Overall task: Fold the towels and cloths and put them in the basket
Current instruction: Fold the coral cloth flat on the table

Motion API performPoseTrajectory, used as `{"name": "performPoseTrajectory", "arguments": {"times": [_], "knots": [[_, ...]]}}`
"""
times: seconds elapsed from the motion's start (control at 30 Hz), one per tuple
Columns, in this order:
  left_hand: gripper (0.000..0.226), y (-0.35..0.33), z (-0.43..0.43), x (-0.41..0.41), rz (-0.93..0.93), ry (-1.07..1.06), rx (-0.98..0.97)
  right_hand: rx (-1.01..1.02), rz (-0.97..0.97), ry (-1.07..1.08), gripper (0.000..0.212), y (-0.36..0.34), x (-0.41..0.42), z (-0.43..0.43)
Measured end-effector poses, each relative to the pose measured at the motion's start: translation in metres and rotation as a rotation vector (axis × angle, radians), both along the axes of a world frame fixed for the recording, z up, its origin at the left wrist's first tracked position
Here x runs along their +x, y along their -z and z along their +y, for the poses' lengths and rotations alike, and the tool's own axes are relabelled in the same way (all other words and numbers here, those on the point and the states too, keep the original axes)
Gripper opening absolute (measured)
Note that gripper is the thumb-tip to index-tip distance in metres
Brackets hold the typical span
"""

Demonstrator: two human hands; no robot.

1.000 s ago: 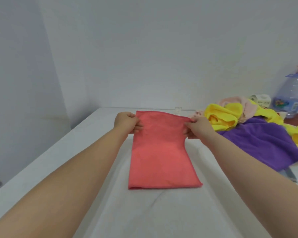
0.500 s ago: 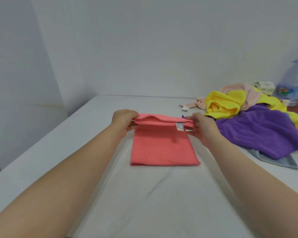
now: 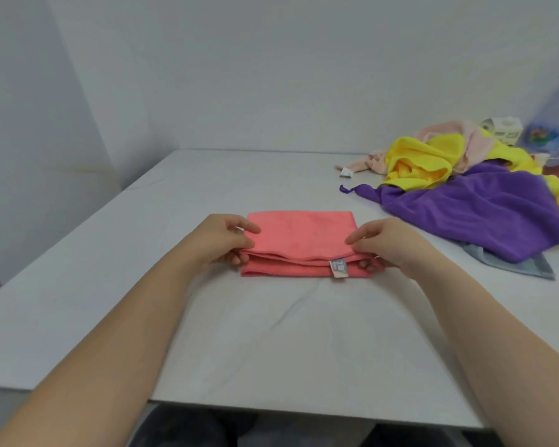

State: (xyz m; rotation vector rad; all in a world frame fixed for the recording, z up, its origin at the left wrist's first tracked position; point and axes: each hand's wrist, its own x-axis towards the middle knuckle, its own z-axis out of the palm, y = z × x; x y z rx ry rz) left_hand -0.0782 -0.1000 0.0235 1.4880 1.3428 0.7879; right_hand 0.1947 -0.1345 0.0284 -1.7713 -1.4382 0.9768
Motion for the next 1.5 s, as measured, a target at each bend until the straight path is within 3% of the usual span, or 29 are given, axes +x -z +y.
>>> {"name": "performPoseTrajectory", "arguments": {"times": [0.1, 0.4, 0.6, 0.7, 0.8, 0.93, 1.03, 1.13, 1.2, 1.5], "knots": [[0.023, -0.004, 0.0, -0.002, 0.008, 0.038, -0.009, 0.016, -0.142, -0.028, 0.019, -0.003, -0.001, -0.001], [0.022, -0.008, -0.005, -0.001, 0.091, 0.175, -0.057, -0.042, -0.176, -0.055, 0.023, -0.009, -0.002, -0.005], [0.018, -0.001, -0.003, -0.003, 0.334, 0.225, 0.053, -0.019, -0.341, -0.111, 0.017, -0.001, -0.002, -0.005], [0.006, -0.002, -0.002, 0.001, 0.497, 0.143, 0.234, 0.028, -0.467, -0.1, 0.012, -0.001, -0.004, -0.006], [0.014, -0.002, 0.001, 0.011, 0.619, -0.089, 0.53, 0.252, -0.601, 0.016, 0.017, -0.001, -0.011, 0.001], [0.033, -0.01, 0.019, 0.041, 0.665, 0.06, 0.71, 0.421, -0.627, -0.034, 0.038, -0.007, -0.036, 0.027], [0.044, -0.001, 0.036, 0.062, 0.866, 0.161, 0.657, 0.343, -0.623, -0.143, 0.046, 0.004, -0.052, 0.048], [0.052, 0.025, 0.041, 0.066, 1.046, 0.213, 0.437, 0.189, -0.861, -0.241, 0.049, 0.032, -0.055, 0.054], [0.055, 0.032, 0.043, 0.063, 1.037, 0.21, 0.351, 0.146, -0.939, -0.25, 0.052, 0.039, -0.052, 0.054], [0.06, 0.032, 0.044, 0.054, 1.057, 0.201, 0.313, 0.049, -0.926, -0.227, 0.06, 0.037, -0.035, 0.054]]}}
